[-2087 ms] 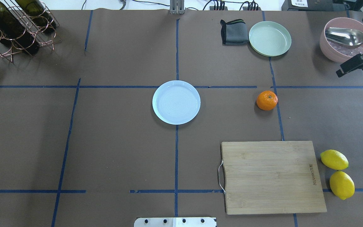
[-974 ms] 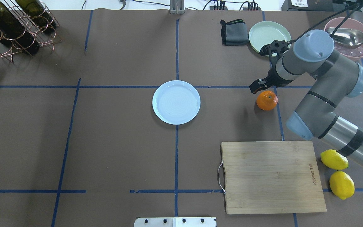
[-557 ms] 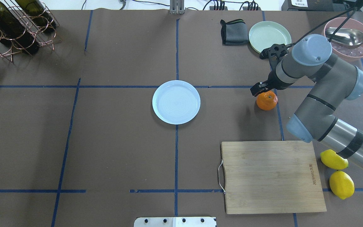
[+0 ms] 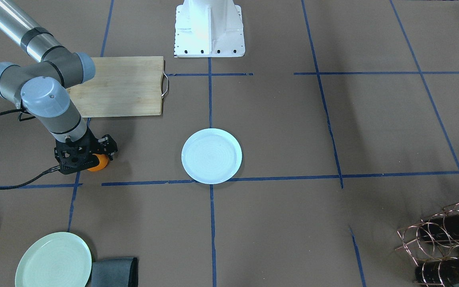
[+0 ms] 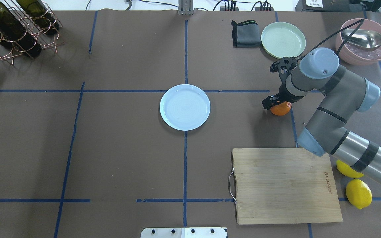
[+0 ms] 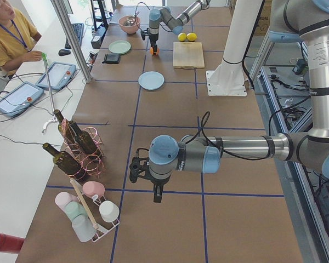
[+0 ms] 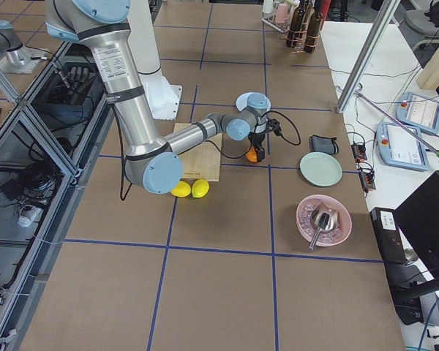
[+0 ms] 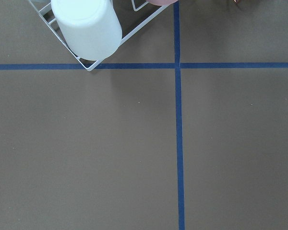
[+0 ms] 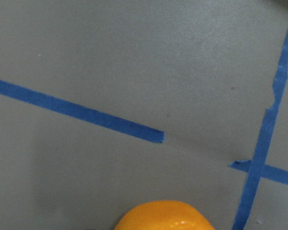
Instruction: Pick orange to plate
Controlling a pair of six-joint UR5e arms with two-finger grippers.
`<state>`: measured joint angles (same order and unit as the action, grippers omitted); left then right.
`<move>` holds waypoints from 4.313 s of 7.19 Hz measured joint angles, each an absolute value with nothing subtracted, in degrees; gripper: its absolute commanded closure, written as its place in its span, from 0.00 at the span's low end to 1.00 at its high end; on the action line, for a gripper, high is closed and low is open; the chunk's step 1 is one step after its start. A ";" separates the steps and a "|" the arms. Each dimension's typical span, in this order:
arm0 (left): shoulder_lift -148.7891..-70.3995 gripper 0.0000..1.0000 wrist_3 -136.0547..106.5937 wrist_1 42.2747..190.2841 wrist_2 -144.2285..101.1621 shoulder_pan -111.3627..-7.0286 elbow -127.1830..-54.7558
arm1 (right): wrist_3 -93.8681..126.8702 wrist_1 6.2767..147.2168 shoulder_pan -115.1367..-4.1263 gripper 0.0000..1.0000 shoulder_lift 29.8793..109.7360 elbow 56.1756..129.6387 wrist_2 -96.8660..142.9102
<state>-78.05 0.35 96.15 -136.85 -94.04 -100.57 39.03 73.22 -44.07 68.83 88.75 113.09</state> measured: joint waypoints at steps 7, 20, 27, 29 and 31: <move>-78.05 0.00 0.71 96.24 -136.85 -94.04 -100.79 | 50.86 87.53 -41.14 0.94 48.41 84.43 113.48; -78.01 0.00 0.75 96.22 -136.85 -94.03 -100.74 | 65.54 87.73 -36.96 0.00 31.04 69.55 109.48; -78.19 0.00 0.79 95.74 -136.21 -93.85 -101.02 | 1.64 107.35 -74.68 0.00 59.72 93.94 131.78; -78.89 0.00 0.79 93.27 -136.13 -92.89 -101.45 | -16.66 107.40 -83.69 0.00 69.81 93.93 132.79; -79.73 0.00 0.79 89.72 -136.07 -91.80 -103.17 | -26.49 106.46 -89.79 0.00 79.38 93.77 132.93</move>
